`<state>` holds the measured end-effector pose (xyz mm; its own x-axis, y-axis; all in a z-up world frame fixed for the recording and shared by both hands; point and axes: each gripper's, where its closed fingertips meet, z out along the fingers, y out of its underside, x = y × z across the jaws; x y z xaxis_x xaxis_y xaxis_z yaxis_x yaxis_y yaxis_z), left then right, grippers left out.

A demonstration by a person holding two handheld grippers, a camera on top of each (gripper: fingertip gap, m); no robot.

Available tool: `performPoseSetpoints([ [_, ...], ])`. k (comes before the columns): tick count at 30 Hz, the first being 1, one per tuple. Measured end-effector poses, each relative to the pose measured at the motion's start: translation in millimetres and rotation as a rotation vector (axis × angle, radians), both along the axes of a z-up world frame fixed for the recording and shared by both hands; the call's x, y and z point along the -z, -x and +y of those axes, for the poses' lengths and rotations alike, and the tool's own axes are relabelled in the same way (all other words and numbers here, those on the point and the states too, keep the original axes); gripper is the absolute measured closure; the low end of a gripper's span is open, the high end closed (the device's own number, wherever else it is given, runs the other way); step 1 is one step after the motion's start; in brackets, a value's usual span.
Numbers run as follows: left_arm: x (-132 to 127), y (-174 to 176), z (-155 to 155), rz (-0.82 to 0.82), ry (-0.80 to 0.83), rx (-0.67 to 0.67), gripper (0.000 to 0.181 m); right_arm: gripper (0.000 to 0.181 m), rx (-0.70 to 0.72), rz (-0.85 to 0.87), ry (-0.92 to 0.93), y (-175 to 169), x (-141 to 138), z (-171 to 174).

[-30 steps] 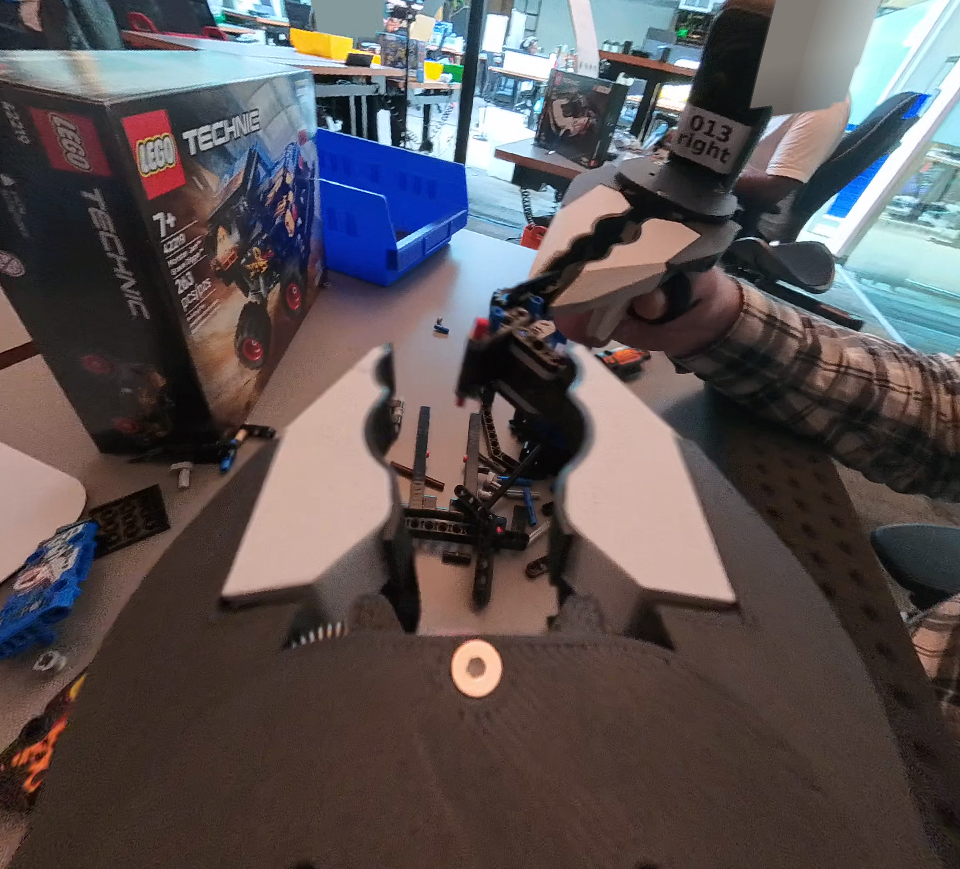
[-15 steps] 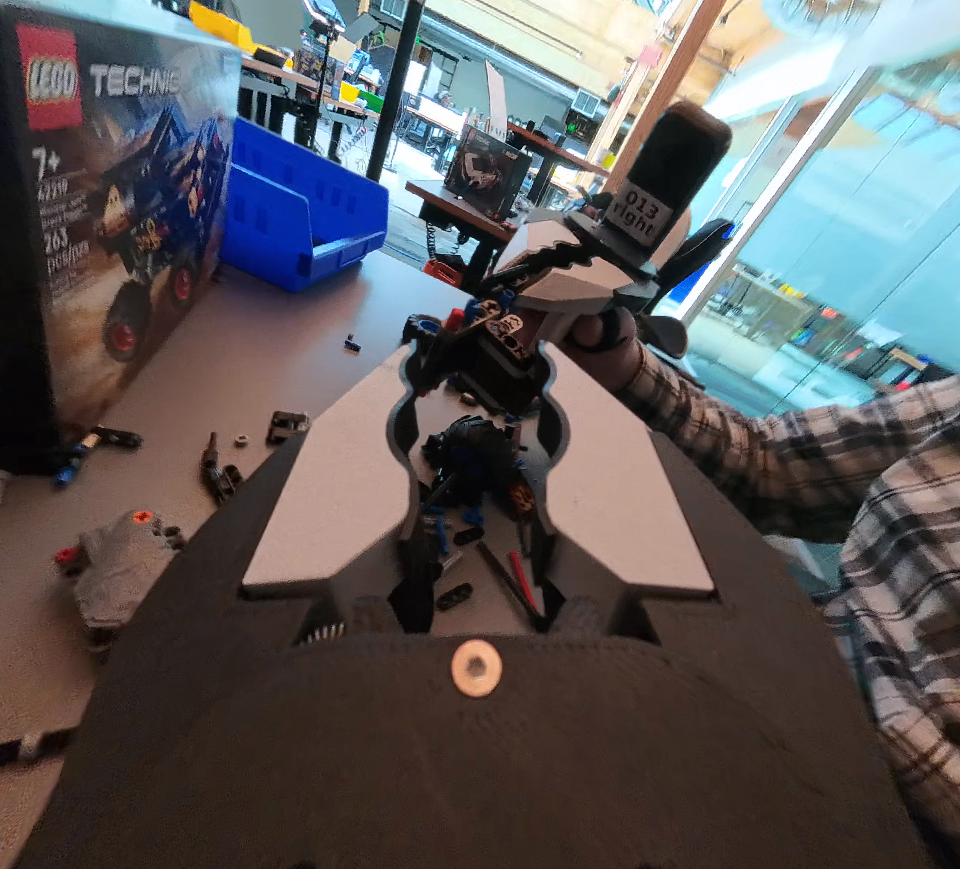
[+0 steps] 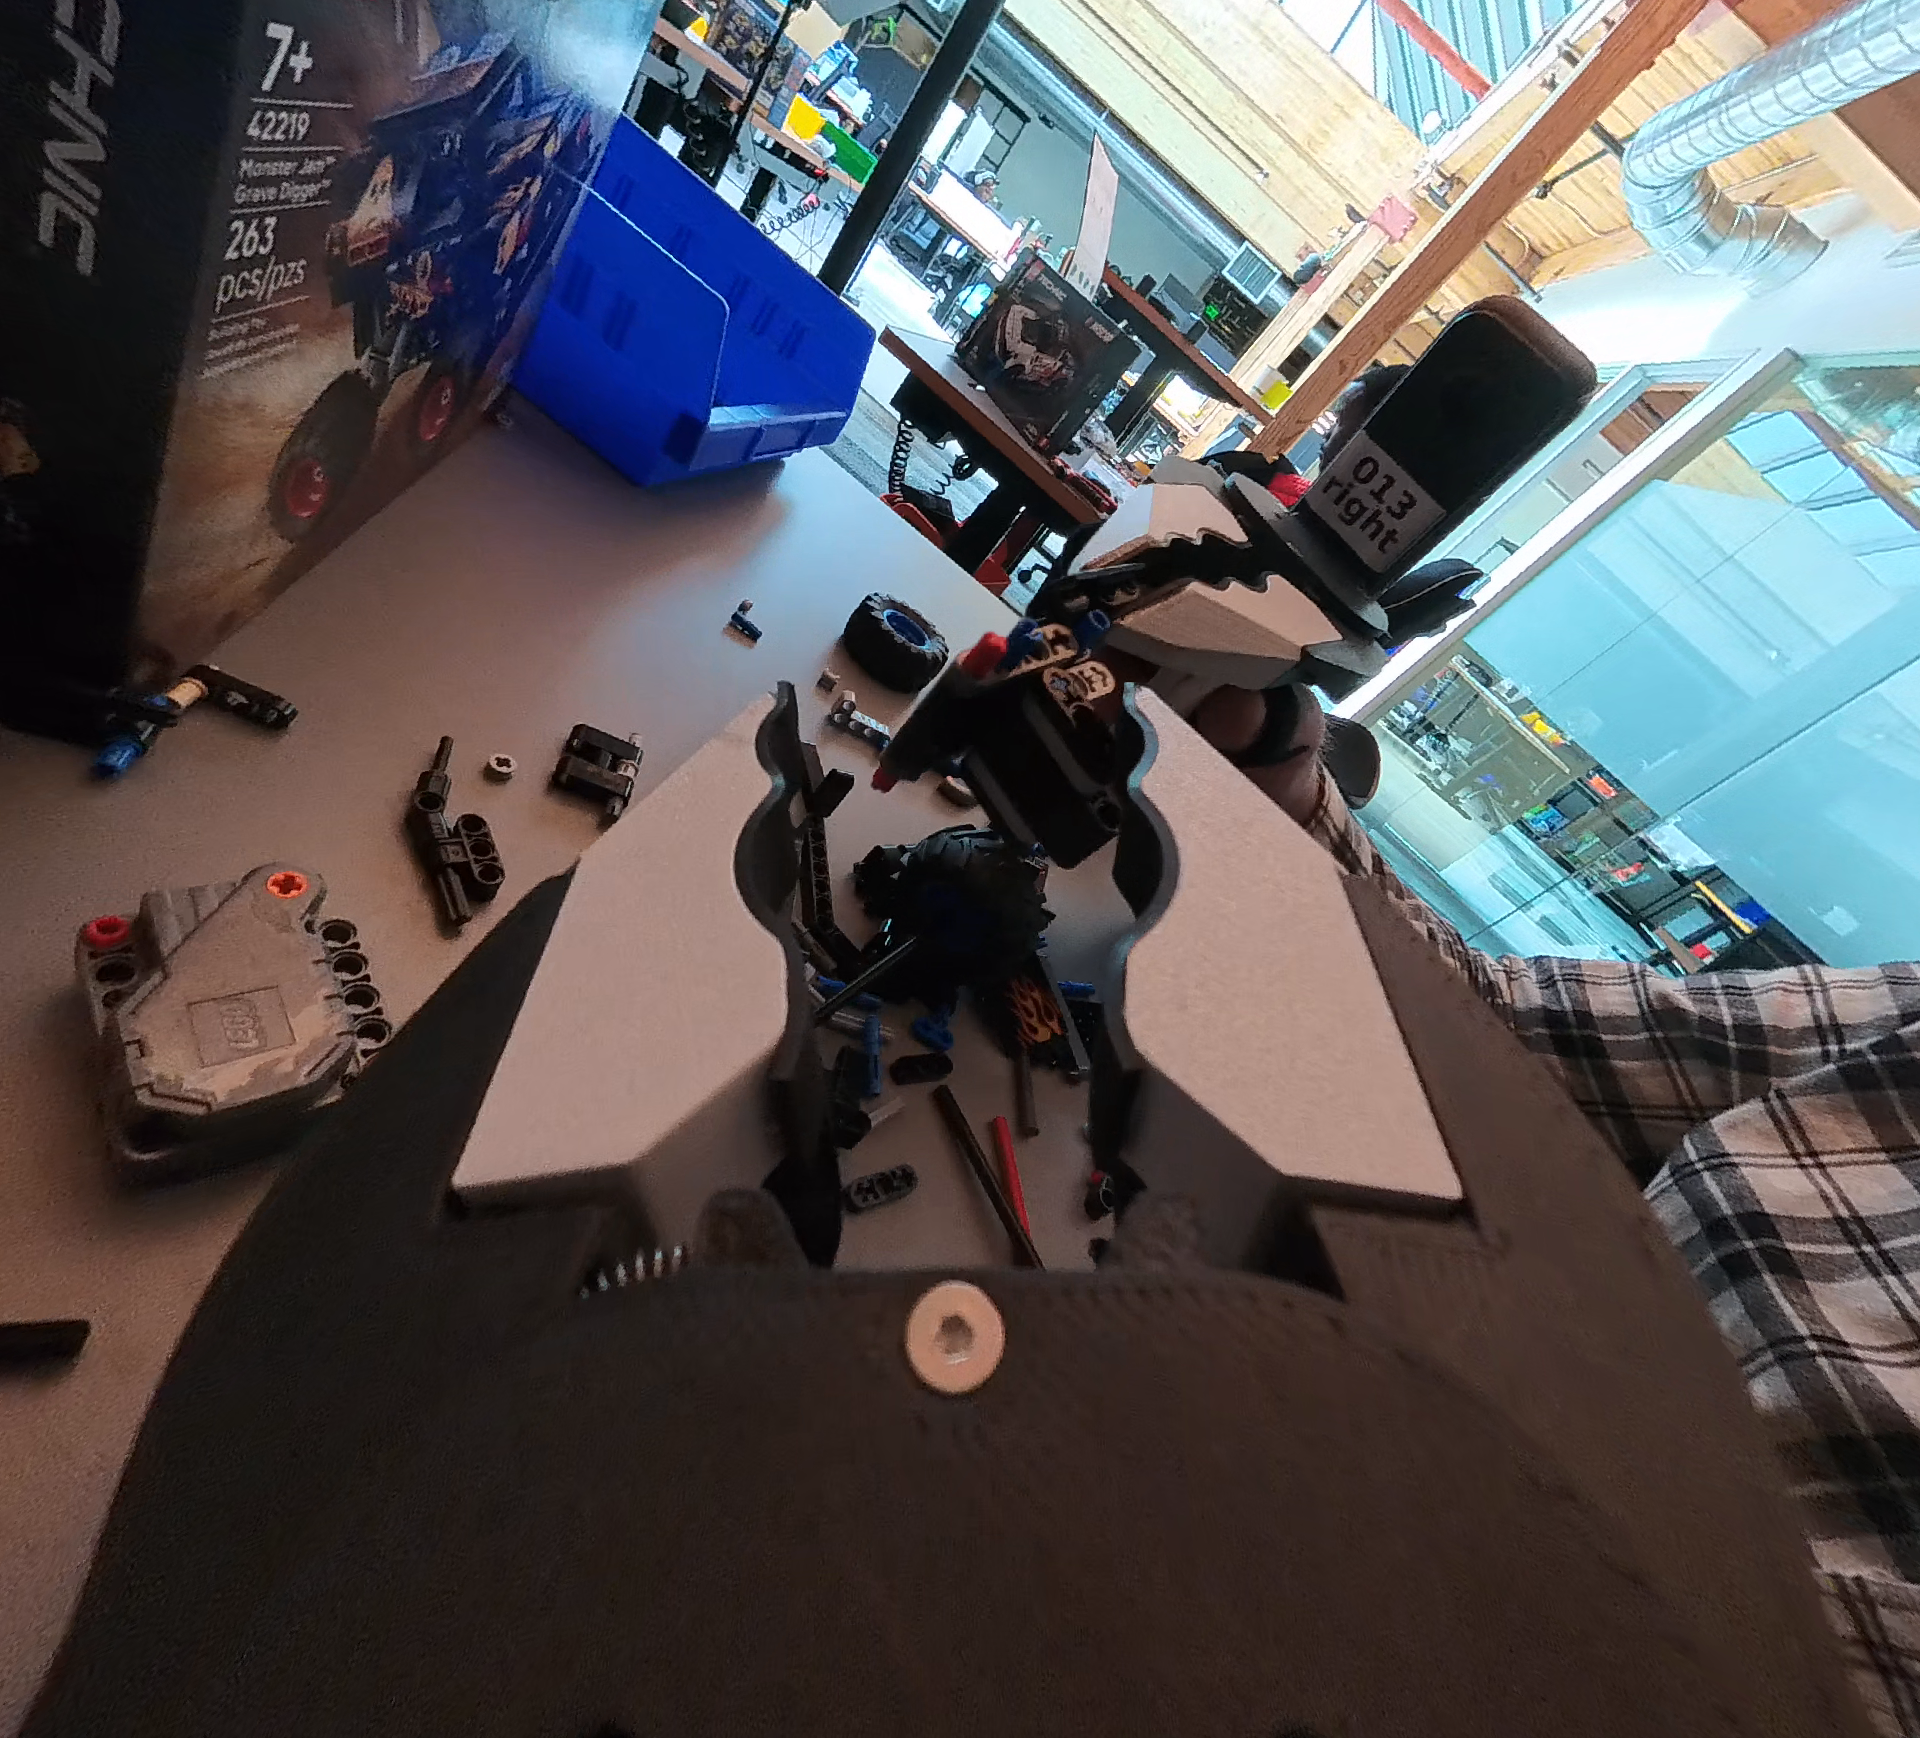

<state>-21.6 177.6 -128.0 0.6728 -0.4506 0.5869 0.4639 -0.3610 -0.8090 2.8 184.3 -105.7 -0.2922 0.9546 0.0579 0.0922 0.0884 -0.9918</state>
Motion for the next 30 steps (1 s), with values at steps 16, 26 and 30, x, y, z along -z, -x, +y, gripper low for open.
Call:
performPoseSetpoints([
  [16,-9,-18,-8,0.445,-0.176,-0.024,0.136,0.175,-0.042,0.065,0.047,-4,-13,-7],
  [26,7,-22,-7,0.847,-0.198,-0.081,0.181,0.172,0.025,-0.014,-0.312,1,7,-18],
  [30,32,-17,-6,0.946,-0.129,-0.045,0.181,0.176,0.004,-0.053,-0.265,0,15,-14],
])
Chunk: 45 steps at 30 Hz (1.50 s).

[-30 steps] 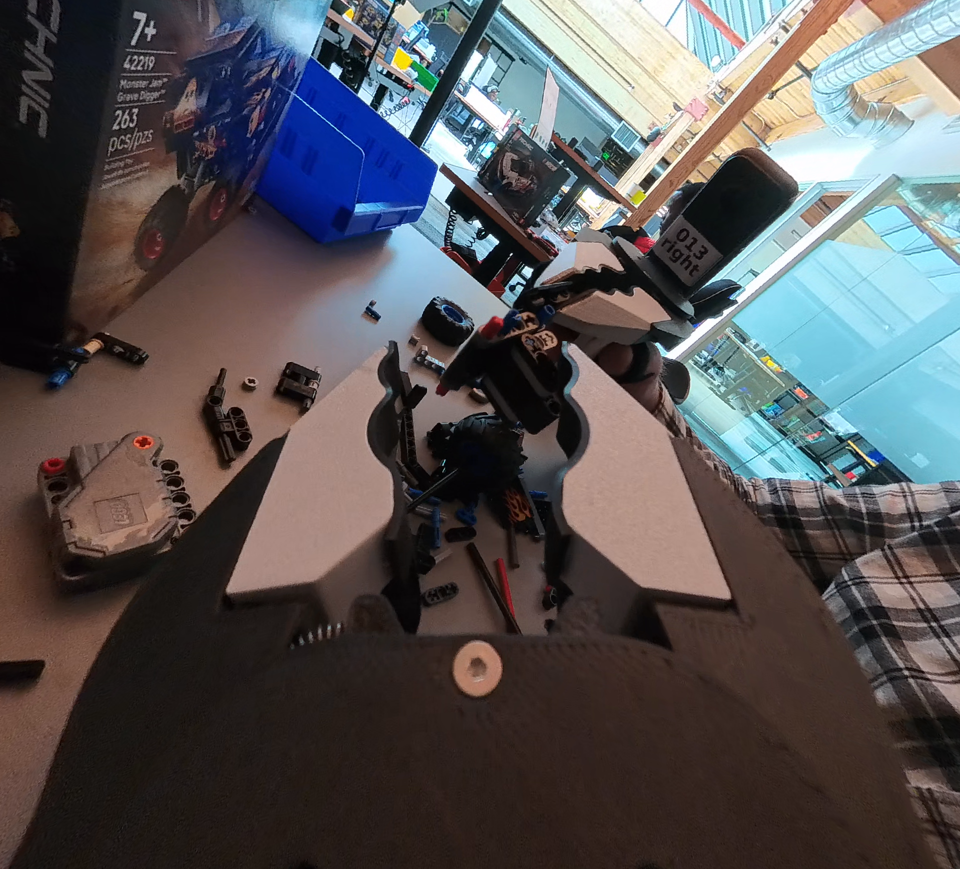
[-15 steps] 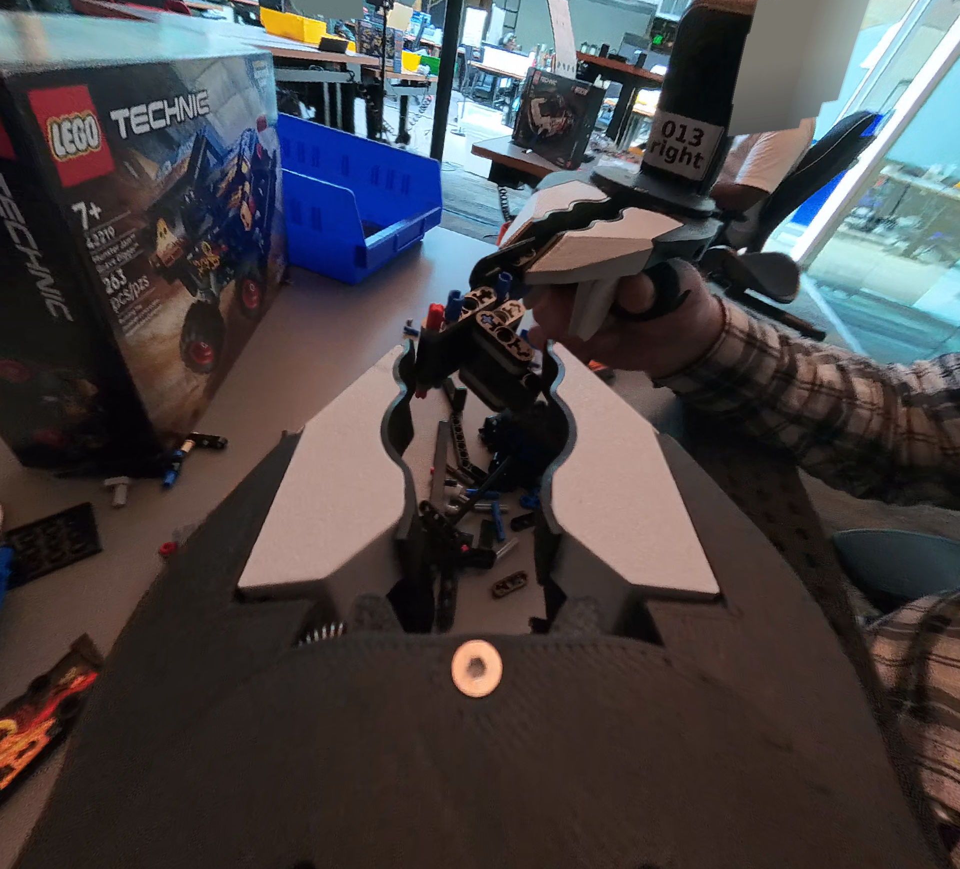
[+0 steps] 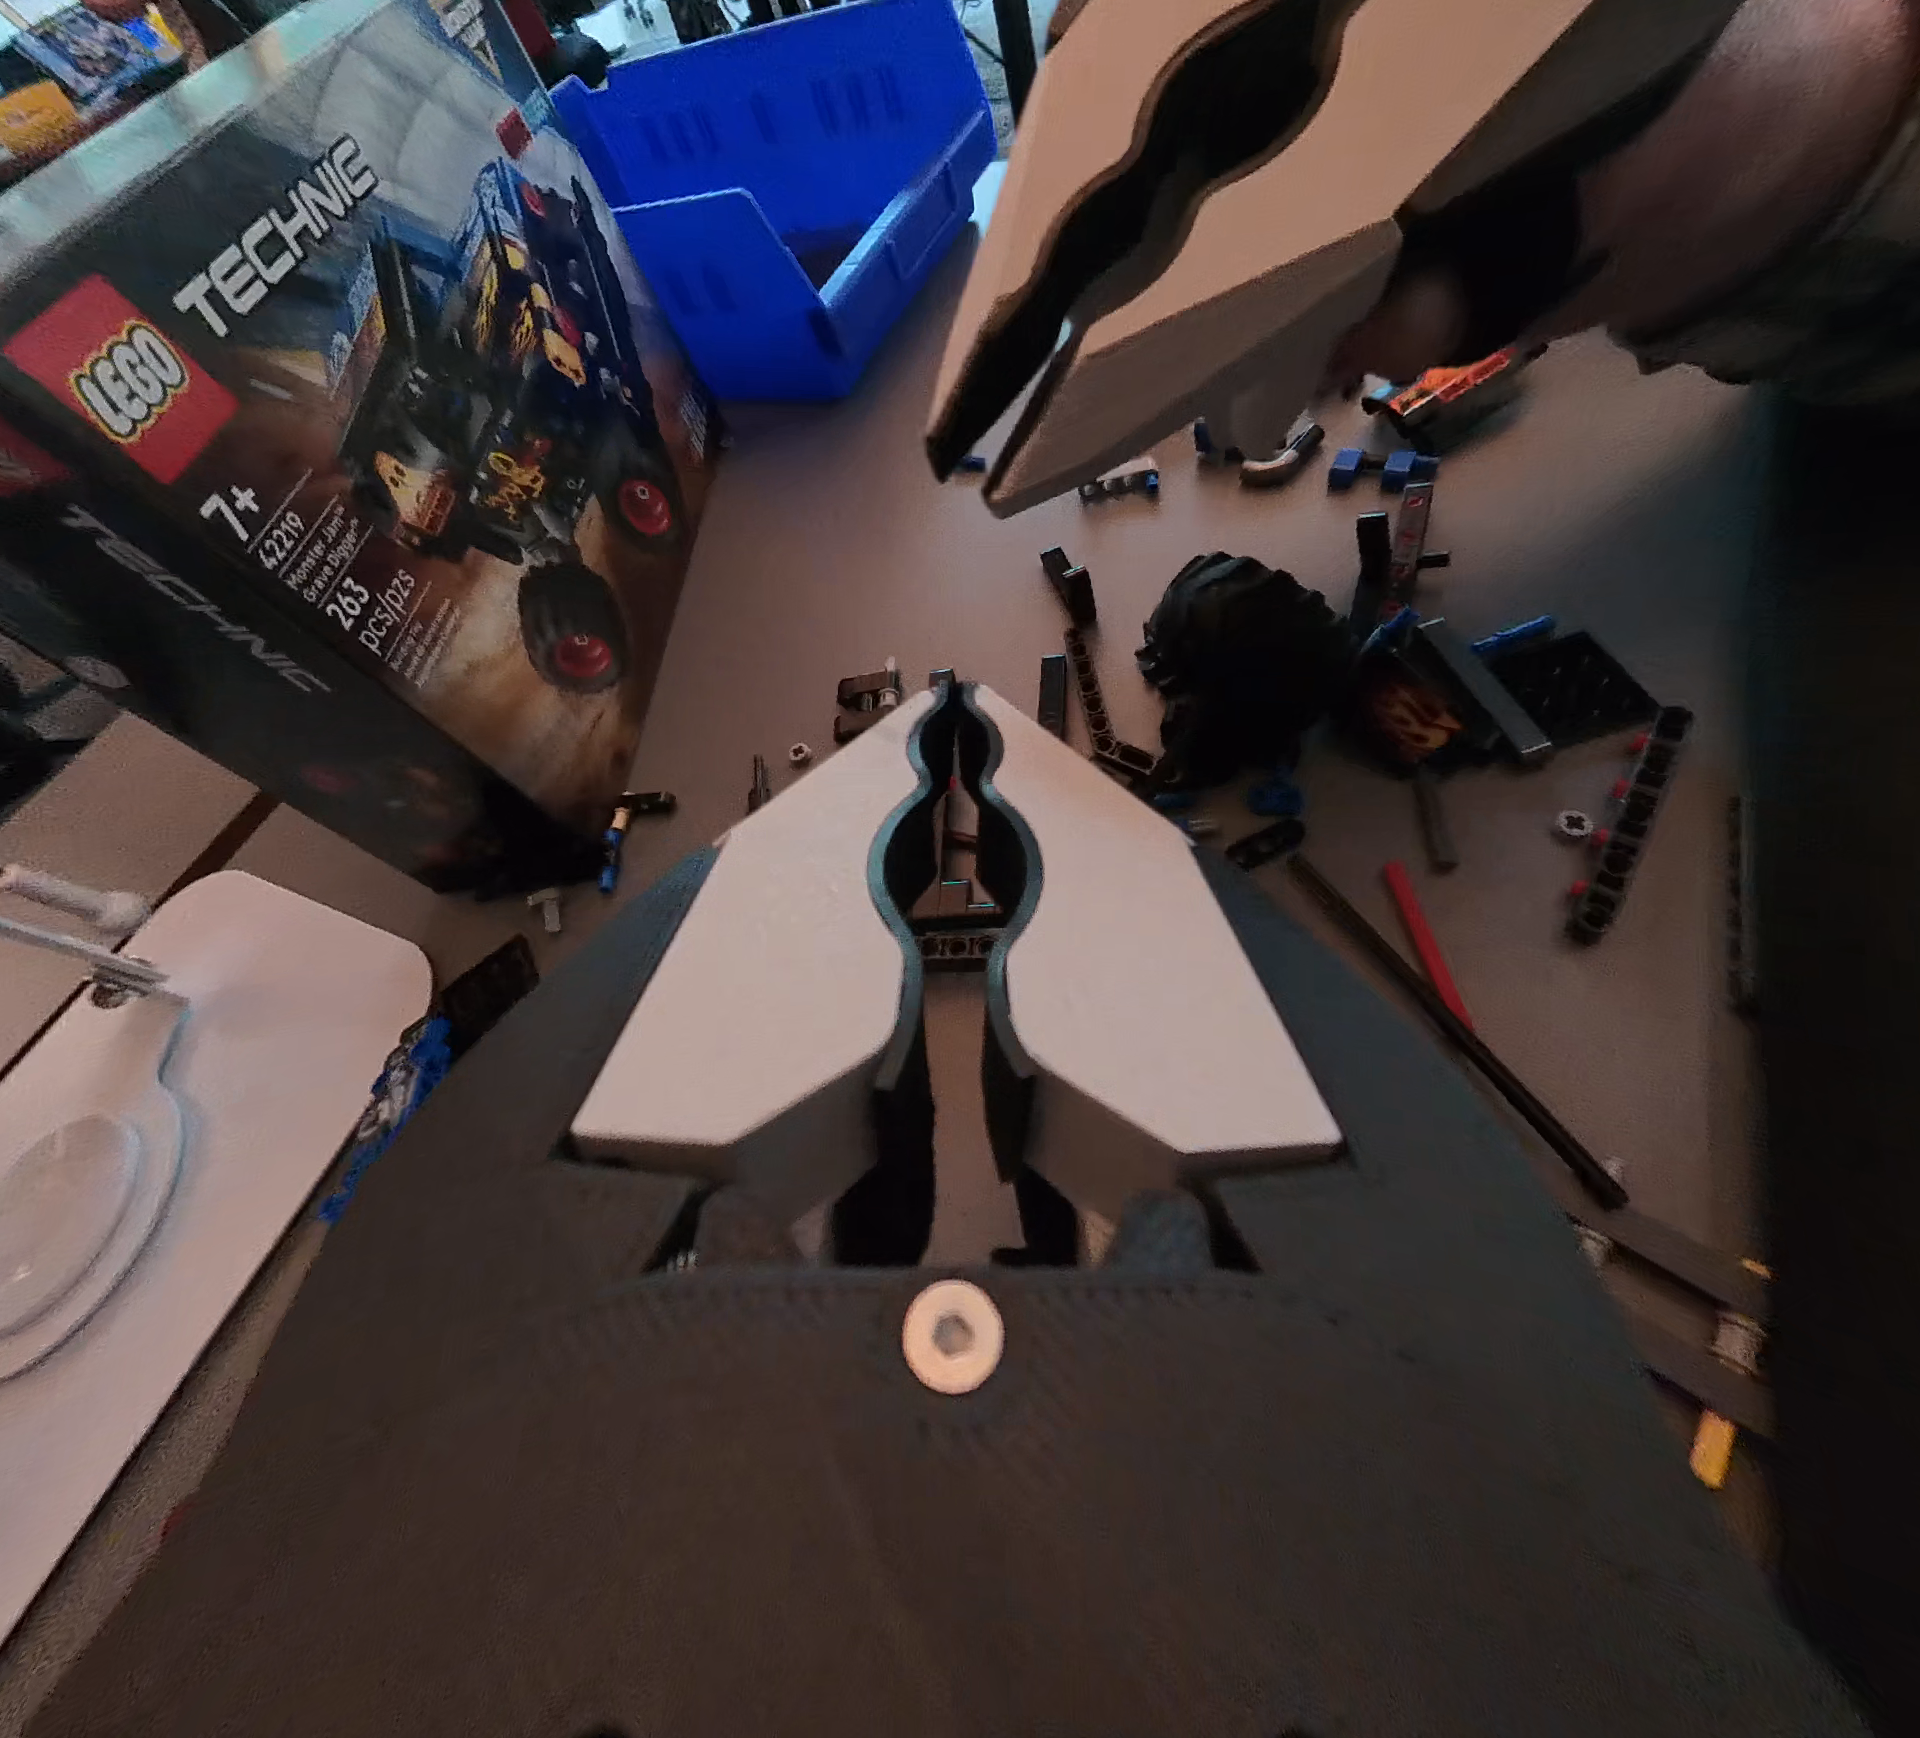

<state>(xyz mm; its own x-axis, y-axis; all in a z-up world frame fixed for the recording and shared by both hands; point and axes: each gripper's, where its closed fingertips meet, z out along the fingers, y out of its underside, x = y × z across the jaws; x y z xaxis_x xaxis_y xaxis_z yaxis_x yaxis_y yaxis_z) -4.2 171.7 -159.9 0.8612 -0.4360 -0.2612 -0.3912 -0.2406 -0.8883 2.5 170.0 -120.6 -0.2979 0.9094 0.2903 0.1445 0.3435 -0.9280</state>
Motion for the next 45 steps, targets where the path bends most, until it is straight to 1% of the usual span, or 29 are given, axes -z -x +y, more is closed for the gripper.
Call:
performPoseSetpoints([
  [5,-2,13,-5,-0.029,0.048,-0.002,0.181,0.177,-0.046,-0.043,0.002,-4,6,-7],
  [7,2,14,-16,-0.031,0.104,0.057,0.171,0.175,-0.076,-0.074,0.003,-5,12,-11],
  [9,9,15,-35,-0.008,0.189,0.126,0.162,0.173,-0.092,-0.113,0.002,-4,20,-14],
  [11,13,3,-61,-0.011,0.253,0.253,0.149,0.173,-0.096,-0.138,-0.012,-4,26,-14],
  [12,18,-1,-71,0.001,0.280,0.291,0.143,0.173,-0.100,-0.146,-0.017,-4,28,-15],
  [14,33,-2,-76,0.072,0.313,0.306,0.130,0.172,-0.103,-0.155,-0.018,-4,30,-15],
  [17,68,-13,-79,0.175,0.418,0.356,0.129,0.172,-0.091,-0.146,-0.008,-5,27,-10],
  [18,79,-14,-80,0.217,0.455,0.366,0.134,0.172,-0.080,-0.138,0.000,-6,25,-6],
  [19,88,-16,-81,0.253,0.477,0.379,0.143,0.172,-0.069,-0.125,0.013,-7,22,-2],
  [20,92,-19,-79,0.269,0.471,0.385,0.146,0.172,-0.059,-0.110,0.031,-8,17,2],
  [22,91,-24,-78,0.266,0.465,0.396,0.147,0.172,-0.047,-0.080,0.073,-12,9,9],
  [24,89,-18,-70,0.282,0.430,0.356,0.147,0.172,-0.039,-0.061,0.100,-16,3,15],
  [25,85,-15,-66,0.262,0.419,0.333,0.147,0.172,-0.041,-0.059,0.111,-17,2,17],
  [28,64,-3,-47,0.199,0.311,0.228,0.147,0.172,-0.067,-0.076,0.120,-20,4,13],
  [30,53,2,-39,0.158,0.269,0.177,0.147,0.170,-0.075,-0.117,0.101,-20,12,10],
  [31,53,4,-37,0.147,0.276,0.164,0.147,0.167,-0.073,-0.147,0.080,-20,18,9],
  [34,69,10,-39,0.182,0.350,0.143,0.147,0.139,-0.092,-0.308,0.053,-28,45,8],
  [36,76,8,-42,0.181,0.383,0.154,0.148,0.116,-0.087,-0.397,0.020,-39,62,12],
  [37,77,6,-42,0.175,0.388,0.162,0.148,0.110,-0.090,-0.426,0.017,-45,67,13],
  [38,77,6,-42,0.171,0.391,0.161,0.148,0.108,-0.097,-0.450,0.024,-50,72,13],
  [40,77,5,-42,0.169,0.389,0.168,0.147,0.112,-0.096,-0.494,0.026,-55,83,15],
  [43,75,3,-40,0.163,0.378,0.166,0.143,0.112,-0.082,-0.614,-0.015,-61,110,19],
  [45,71,2,-38,0.158,0.357,0.163,0.140,0.120,-0.093,-0.656,-0.027,-62,118,15],
])
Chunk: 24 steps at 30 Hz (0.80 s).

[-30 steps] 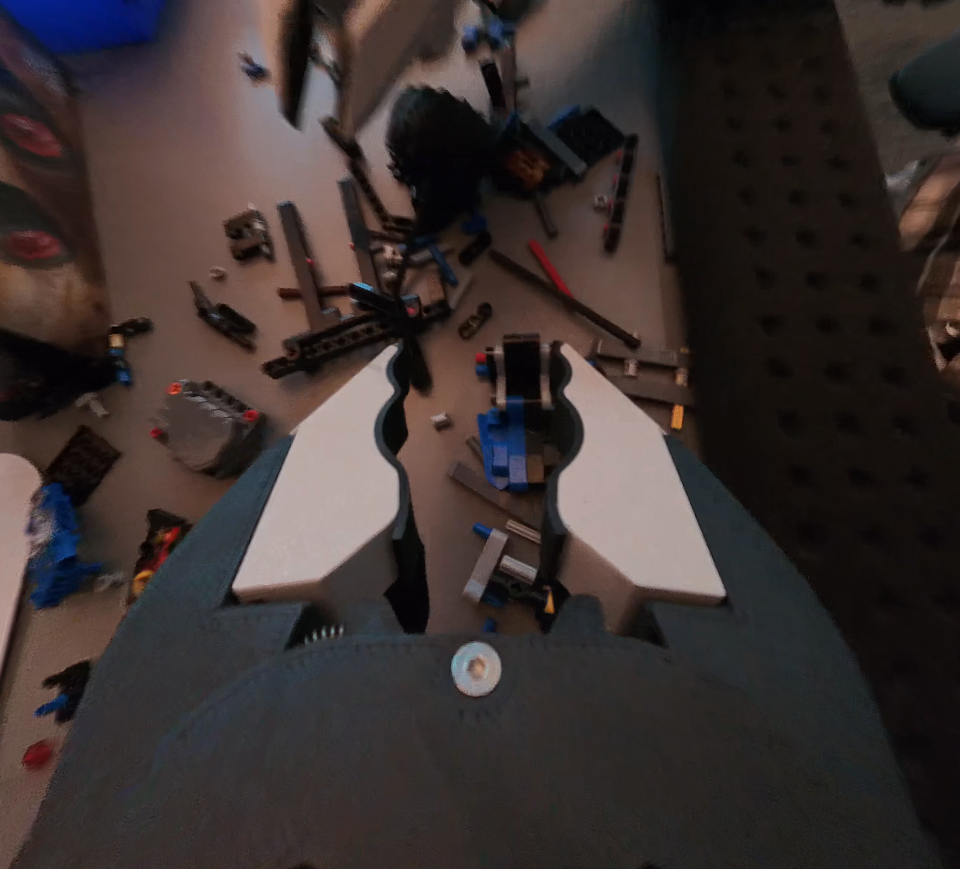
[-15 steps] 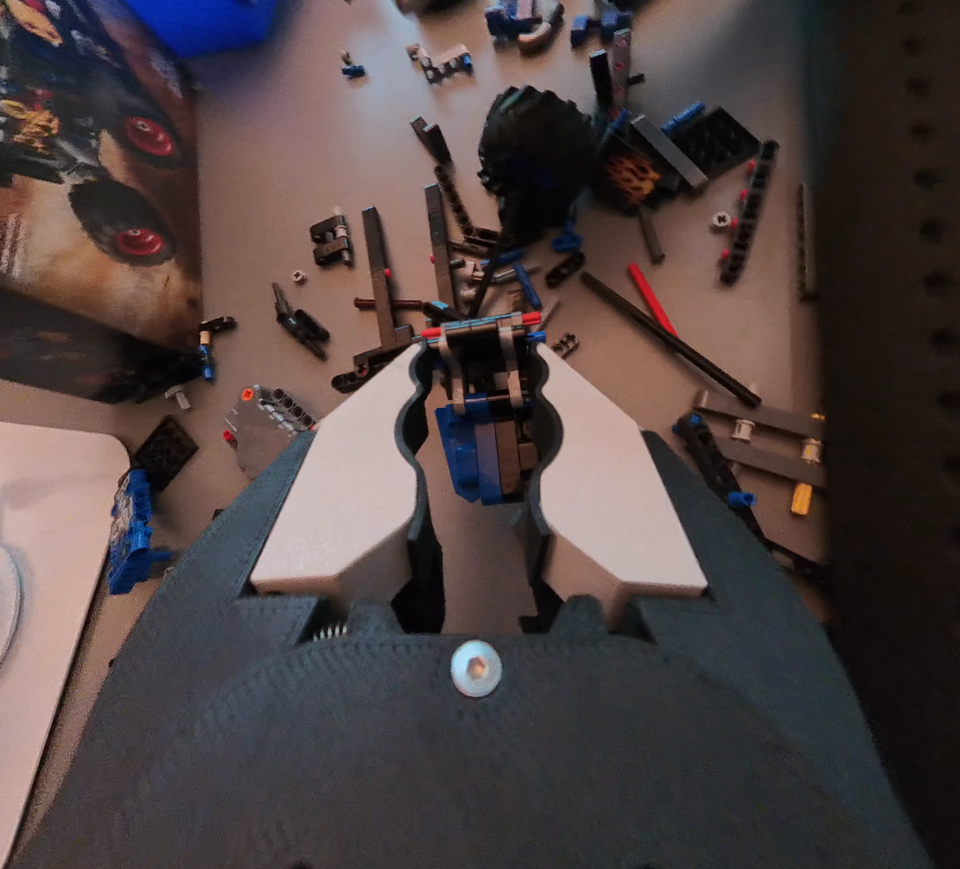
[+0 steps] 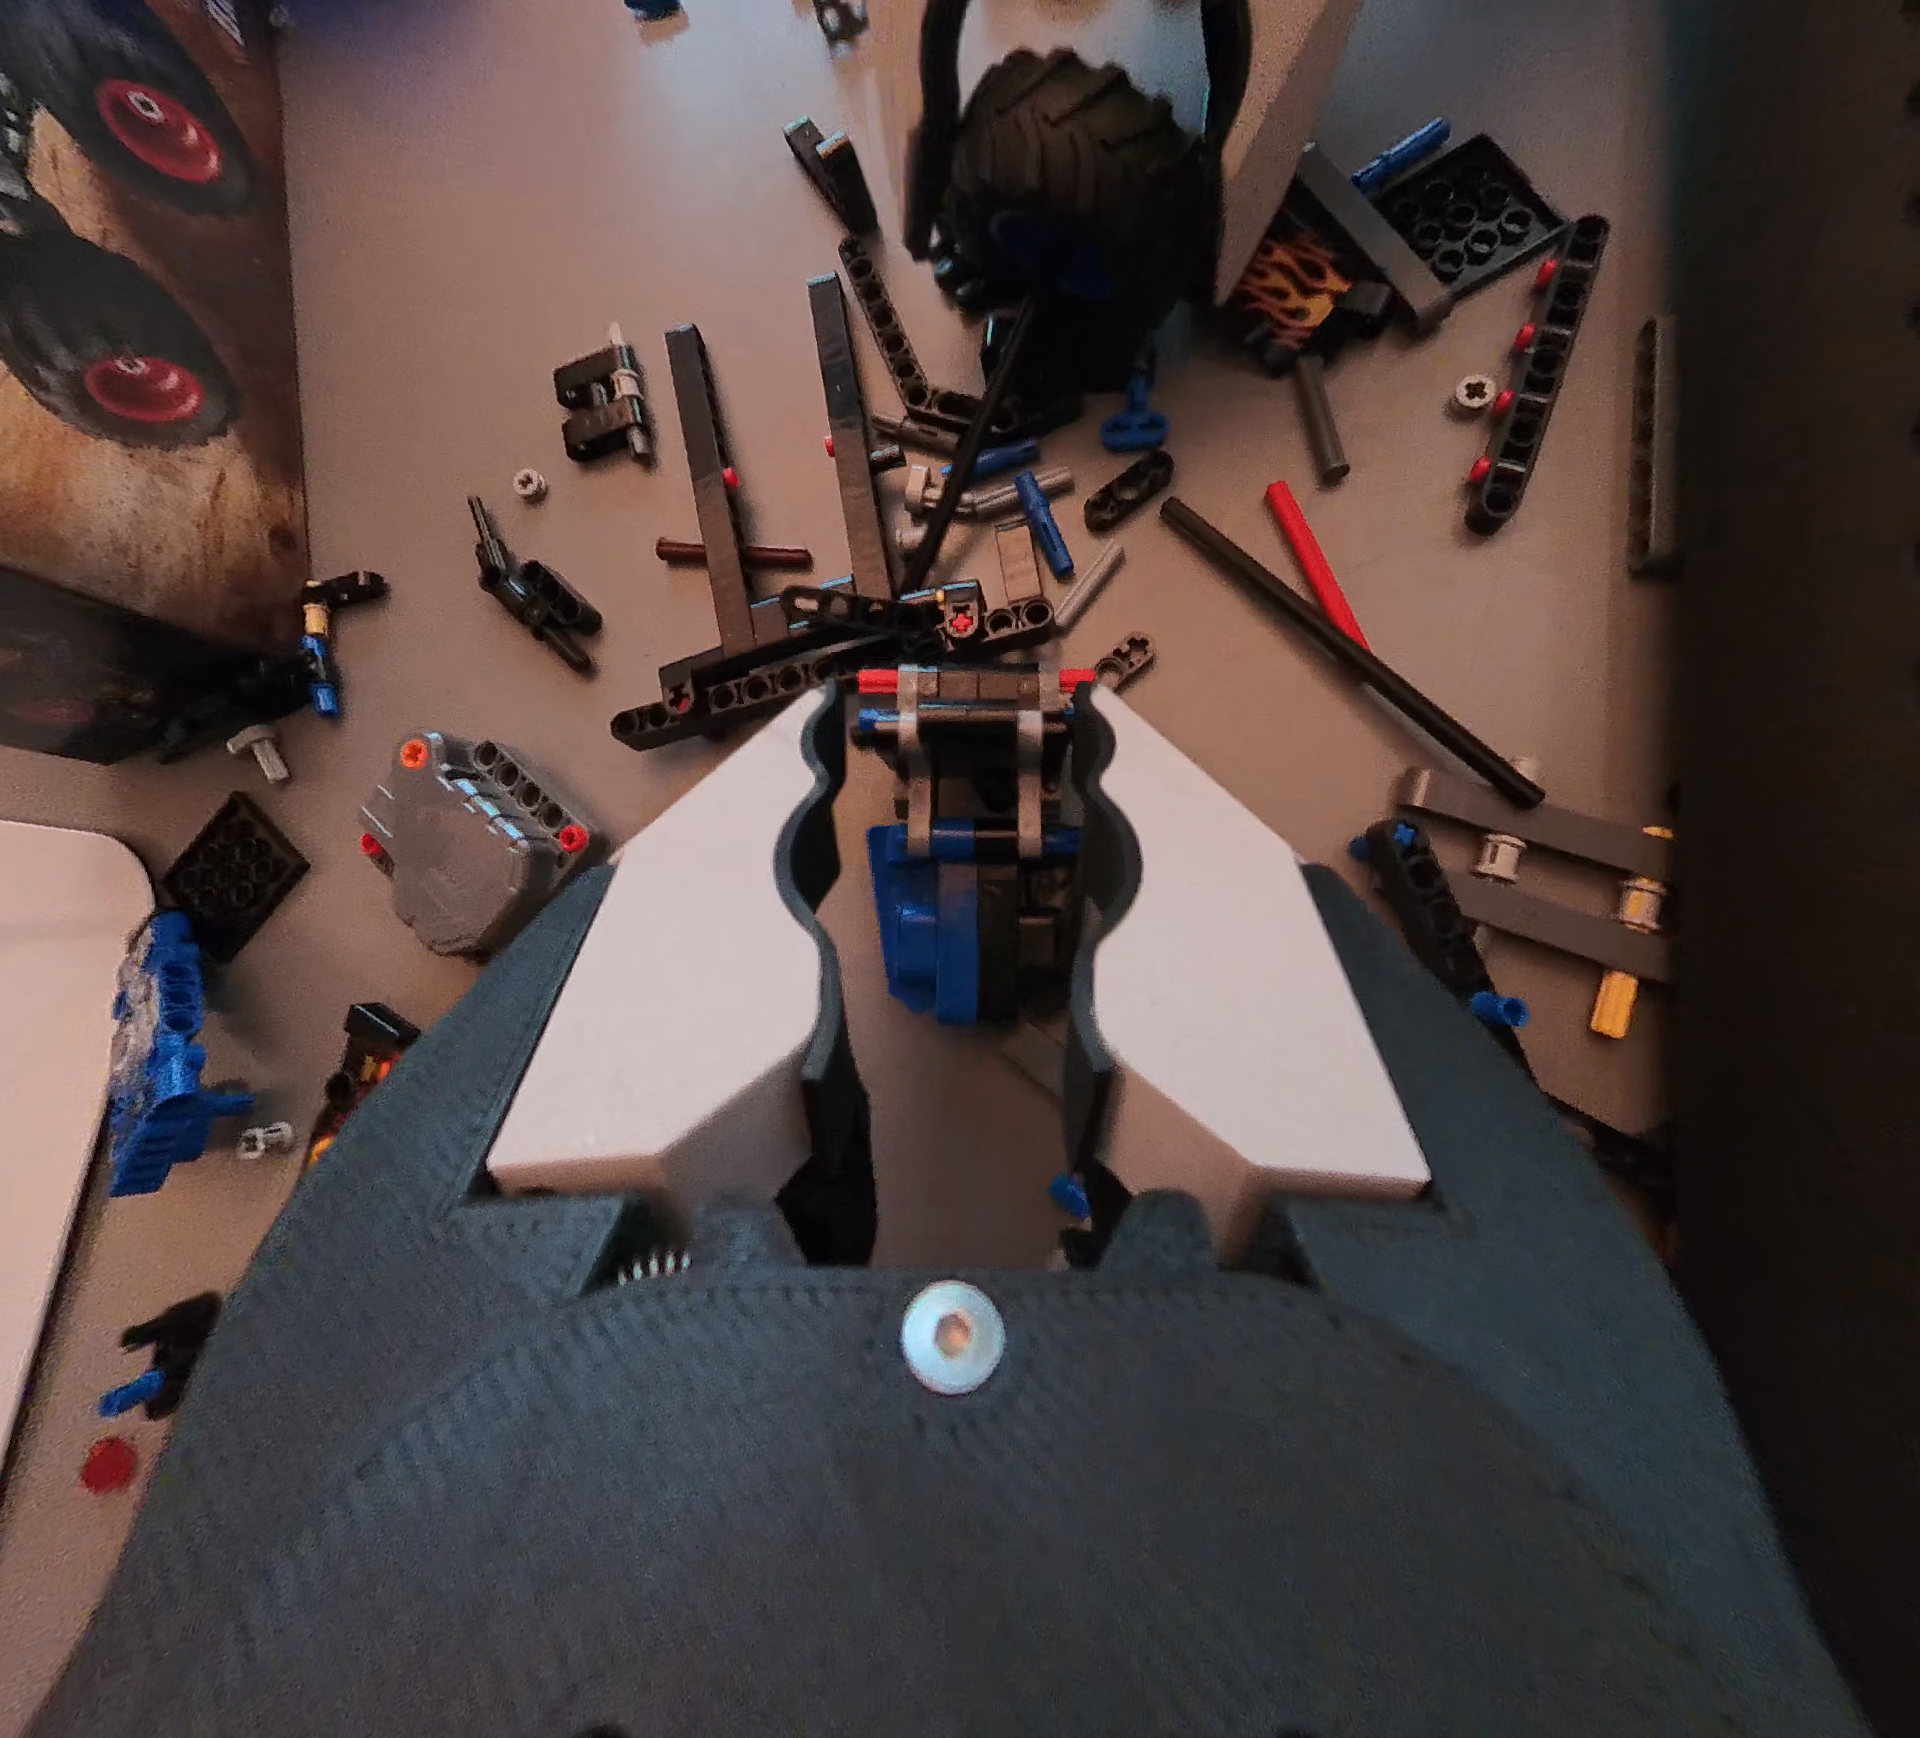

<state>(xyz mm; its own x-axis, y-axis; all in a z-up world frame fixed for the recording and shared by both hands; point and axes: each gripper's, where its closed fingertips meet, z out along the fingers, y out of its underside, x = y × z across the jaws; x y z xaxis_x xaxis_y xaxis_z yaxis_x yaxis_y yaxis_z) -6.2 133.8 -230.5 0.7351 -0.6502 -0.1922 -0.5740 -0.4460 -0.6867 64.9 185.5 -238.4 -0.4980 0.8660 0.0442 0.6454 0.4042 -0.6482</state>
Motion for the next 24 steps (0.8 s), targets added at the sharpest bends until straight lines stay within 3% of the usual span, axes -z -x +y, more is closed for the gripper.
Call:
performPoseSetpoints([
  [3,-14,-6,6,0.002,-0.081,0.016,0.135,0.122,-0.027,0.026,-0.036,2,-6,-2],
  [7,-37,-25,21,0.118,-0.257,0.065,0.137,0.122,-0.067,0.188,-0.038,9,-36,-10],
  [11,-27,-40,29,0.256,-0.271,0.120,0.147,0.124,-0.128,0.306,-0.048,13,-56,-25],
  [14,-26,-47,31,0.220,-0.283,0.132,0.157,0.126,-0.156,0.371,-0.029,13,-70,-33],
  [16,-32,-49,33,0.252,-0.340,0.144,0.181,0.126,-0.177,0.392,-0.010,11,-76,-39],
  [24,-43,-45,24,0.249,-0.371,0.147,0.181,0.127,-0.190,0.439,-0.008,9,-82,-42],
])
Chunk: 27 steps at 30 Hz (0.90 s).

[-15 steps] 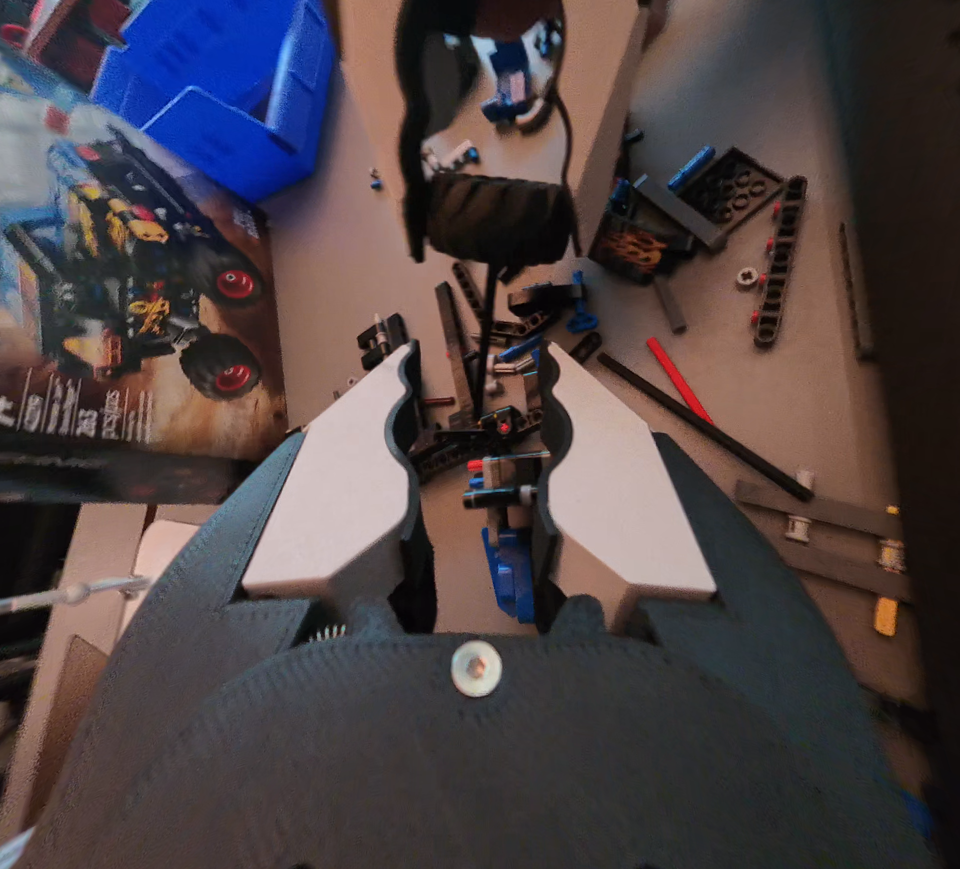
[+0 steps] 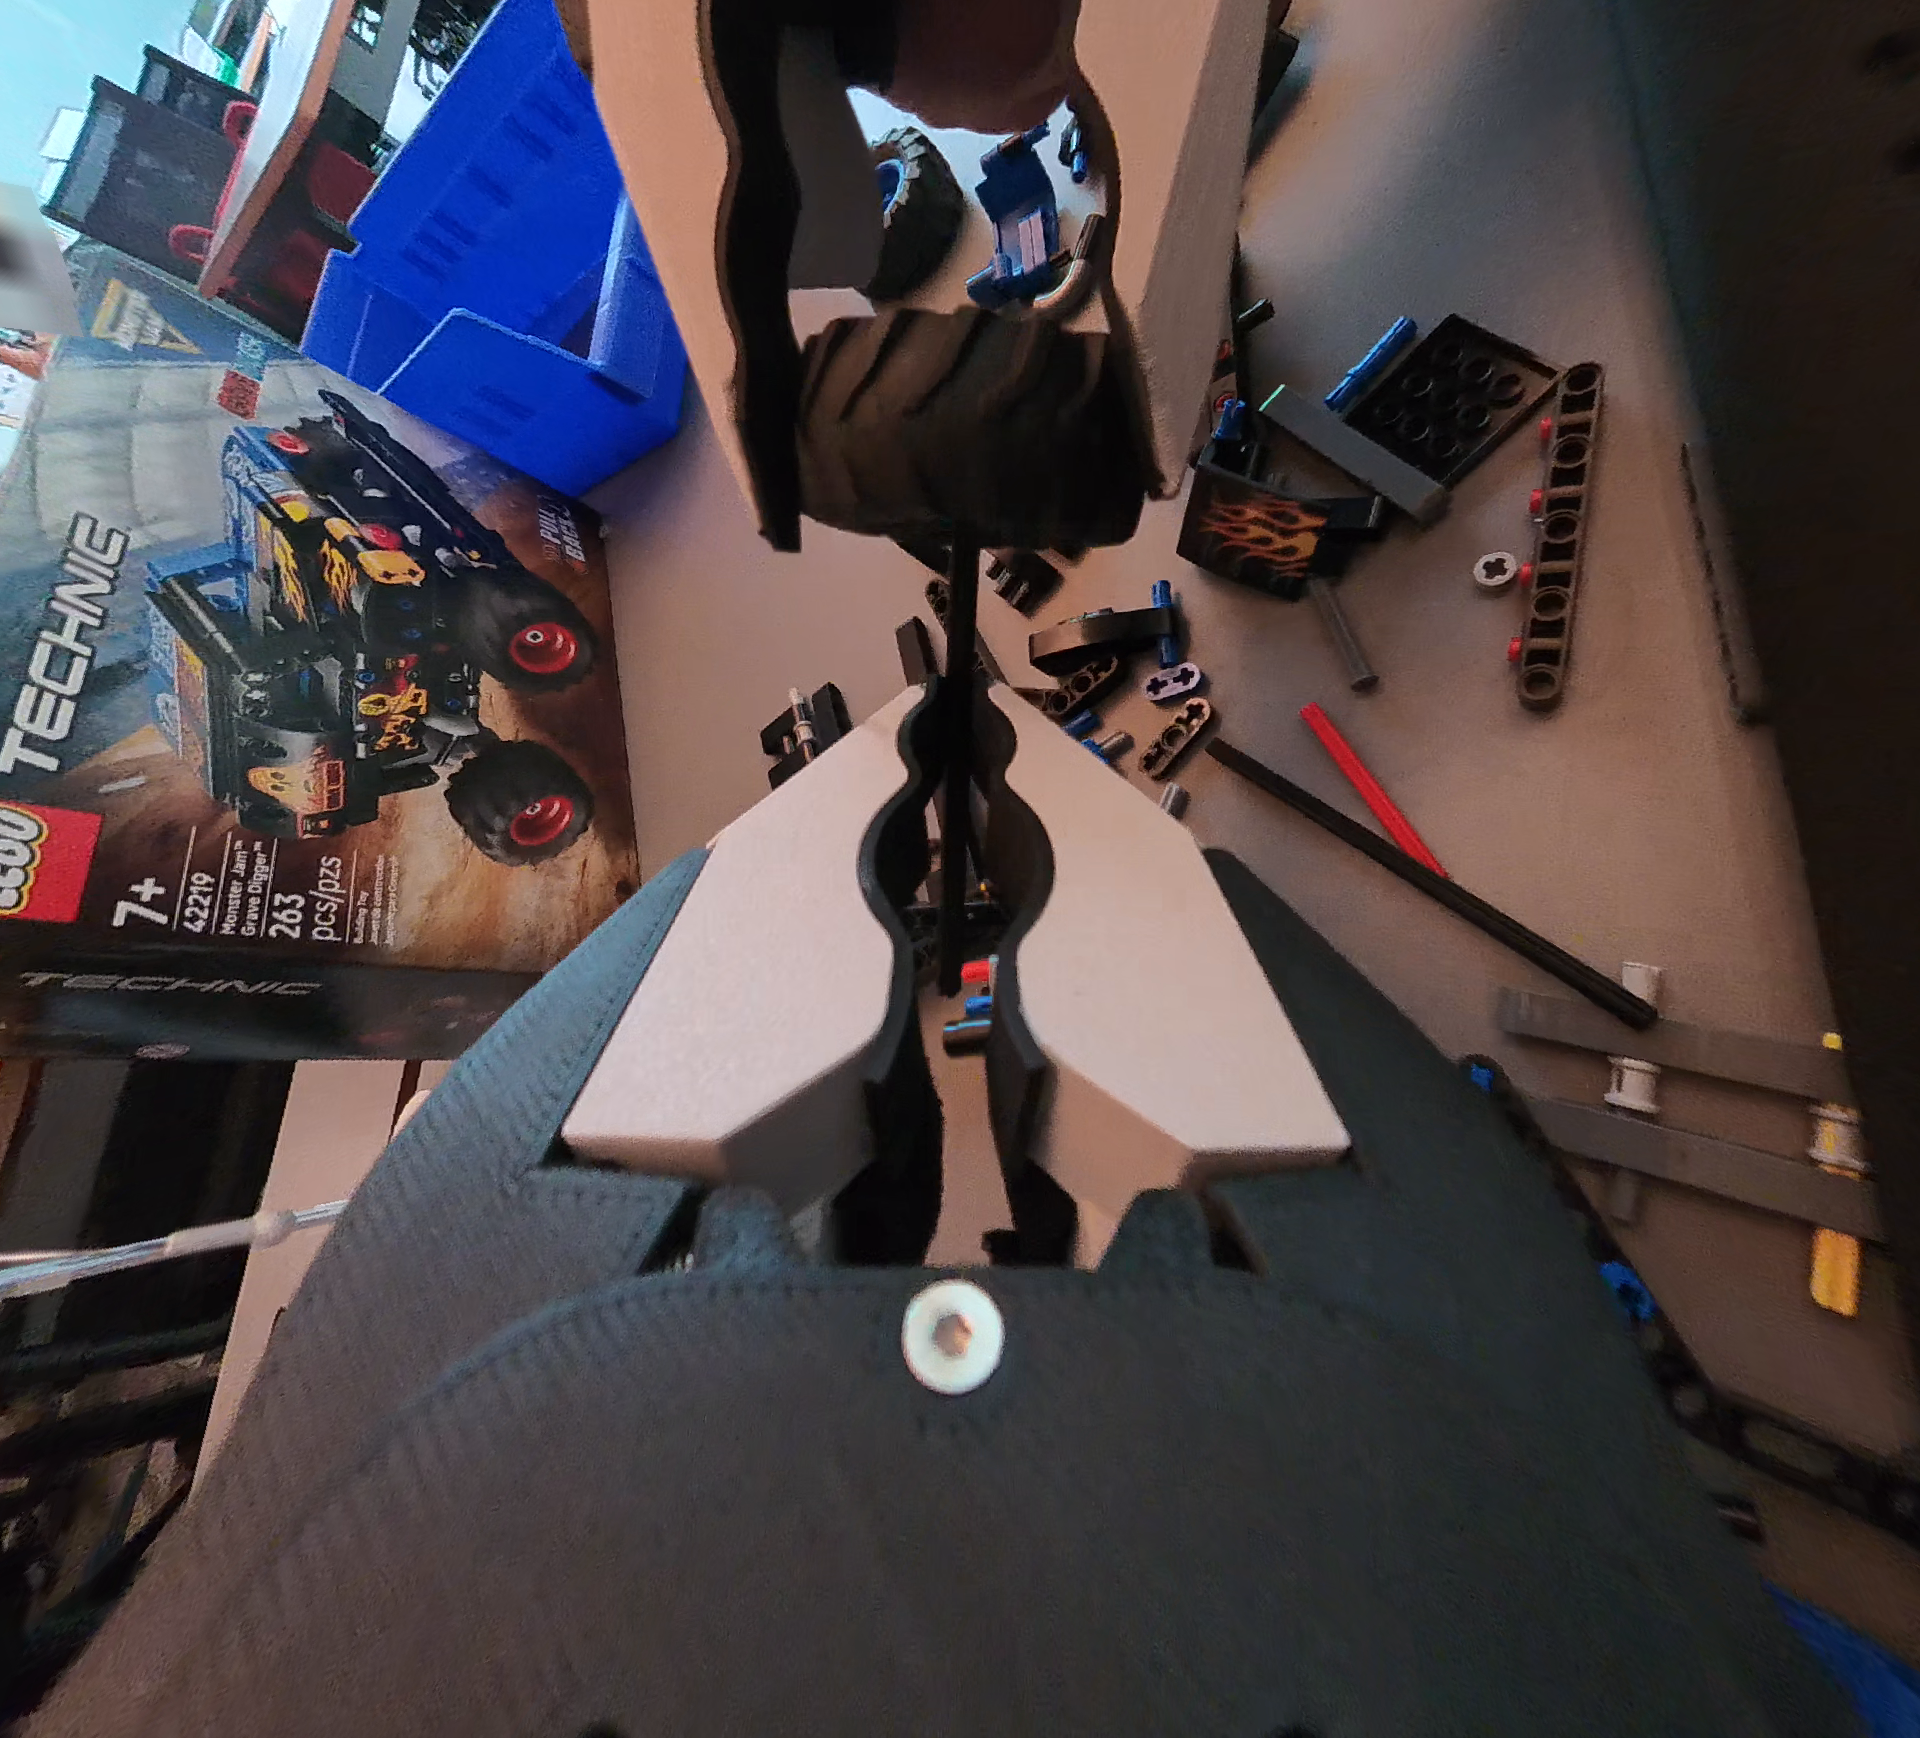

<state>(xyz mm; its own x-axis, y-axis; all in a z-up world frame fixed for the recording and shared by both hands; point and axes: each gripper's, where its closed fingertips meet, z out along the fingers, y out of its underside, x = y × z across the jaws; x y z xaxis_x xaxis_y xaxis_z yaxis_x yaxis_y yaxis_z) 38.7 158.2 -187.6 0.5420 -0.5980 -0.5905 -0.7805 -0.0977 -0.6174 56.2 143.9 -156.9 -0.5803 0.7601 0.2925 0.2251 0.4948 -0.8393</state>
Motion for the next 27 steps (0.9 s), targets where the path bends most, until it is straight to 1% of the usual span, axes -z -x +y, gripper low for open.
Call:
performPoseSetpoints([
  [2,-4,1,-3,-0.009,-0.015,0.004,0.181,0.128,0.001,0.001,0.010,-1,0,2],
  [5,-13,-1,-9,-0.055,-0.025,0.023,0.180,0.130,-0.017,0.028,0.059,-5,-8,0],
  [9,-14,-1,-16,-0.101,-0.015,0.034,0.180,0.131,-0.018,0.013,0.050,-5,-1,0],
  [11,-19,-4,-20,-0.173,-0.005,0.052,0.179,0.131,-0.025,0.020,0.061,-7,-4,-1],
  [15,-19,-4,-21,-0.217,0.026,0.043,0.180,0.131,-0.005,0.046,0.081,-6,-6,1],
  [16,-17,-4,-20,-0.205,0.032,0.036,0.181,0.131,0.005,0.053,0.059,-5,-5,1],
  [19,-16,-9,-20,-0.208,0.040,0.033,0.179,0.116,0.054,-0.004,-0.068,0,16,6],
  [21,-11,-7,-19,-0.141,0.045,0.011,0.179,0.118,0.070,-0.010,-0.111,3,19,5],
  [23,-10,-5,-18,-0.108,0.034,0.003,0.180,0.119,0.079,-0.007,-0.146,6,20,6],
  [27,-13,-9,-21,-0.148,0.050,0.024,0.179,0.118,0.086,-0.003,-0.191,11,25,4],
])
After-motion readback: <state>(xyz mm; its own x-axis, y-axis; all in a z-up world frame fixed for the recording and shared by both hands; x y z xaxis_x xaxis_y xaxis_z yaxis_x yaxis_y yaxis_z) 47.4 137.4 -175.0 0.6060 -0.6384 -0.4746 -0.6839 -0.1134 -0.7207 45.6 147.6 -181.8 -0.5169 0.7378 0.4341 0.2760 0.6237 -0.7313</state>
